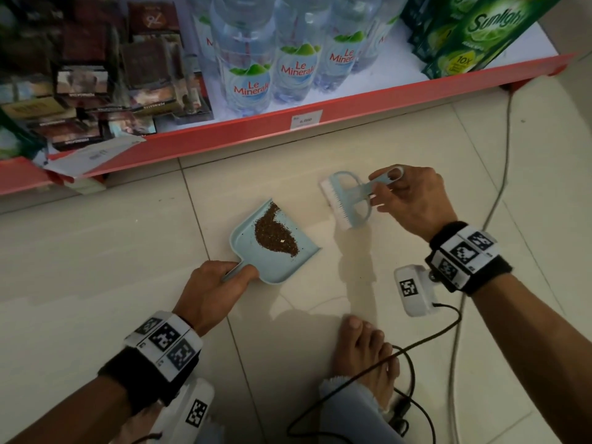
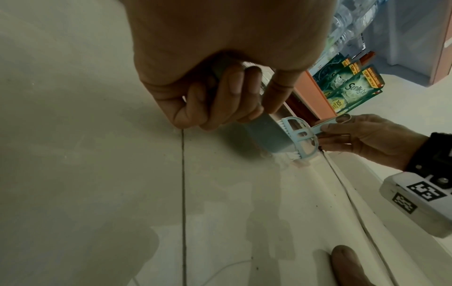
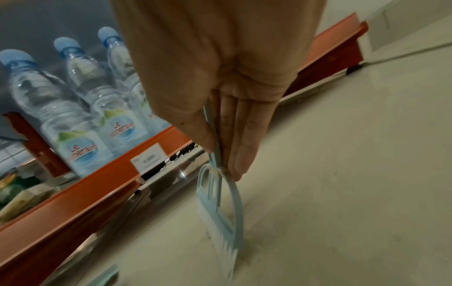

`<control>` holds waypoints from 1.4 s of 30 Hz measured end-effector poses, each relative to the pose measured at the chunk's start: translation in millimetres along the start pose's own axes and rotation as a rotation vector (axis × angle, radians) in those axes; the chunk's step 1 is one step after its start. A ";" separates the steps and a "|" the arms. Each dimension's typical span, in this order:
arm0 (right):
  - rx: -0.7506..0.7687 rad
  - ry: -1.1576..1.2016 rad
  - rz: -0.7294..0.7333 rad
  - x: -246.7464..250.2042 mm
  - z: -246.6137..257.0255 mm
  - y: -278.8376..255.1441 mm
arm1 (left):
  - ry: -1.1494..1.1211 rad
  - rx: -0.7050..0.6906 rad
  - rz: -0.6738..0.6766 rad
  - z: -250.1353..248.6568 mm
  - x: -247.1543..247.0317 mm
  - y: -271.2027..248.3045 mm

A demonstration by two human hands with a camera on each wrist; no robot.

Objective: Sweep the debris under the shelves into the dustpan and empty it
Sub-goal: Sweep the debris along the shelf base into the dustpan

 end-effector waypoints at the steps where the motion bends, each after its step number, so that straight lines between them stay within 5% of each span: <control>1: 0.004 0.005 0.001 6.8 -3.5 0.3 | 0.005 -0.006 0.006 -1.2 -1.8 1.1; 4: 0.038 0.019 0.057 25.5 -8.6 1.3 | 0.028 -0.026 0.019 -6.6 -7.4 4.7; 12: 0.120 -0.083 0.521 32.0 -11.3 10.1 | 0.044 -0.026 0.034 -8.1 -12.6 6.1; 18: 0.177 -0.121 0.265 19.7 2.3 42.0 | 0.045 -0.025 0.027 -9.2 -13.6 6.6; 26: 0.192 -0.026 0.151 52.5 8.6 36.6 | 0.028 -0.017 0.029 -11.1 -13.6 8.2; 31: 0.182 -0.441 -0.237 46.3 5.7 6.2 | 0.033 -0.041 0.032 -11.6 -14.2 9.9; 35: 0.237 -0.687 -0.155 2.6 7.0 -26.4 | 0.032 -0.058 0.052 -14.3 -16.1 10.5; 42: 0.307 -0.517 -0.179 -11.1 19.9 -48.4 | 0.035 -0.046 0.042 -12.6 -16.1 9.5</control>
Point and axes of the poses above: each hand's wrist, its own y-axis towards the middle knuckle, its own x-axis out of the back of the hand, z = x × y, the point moved 2 cm from there along y, towards the middle knuckle, and after that the axes turned 14 degrees about -y, right-handed, at the moved point
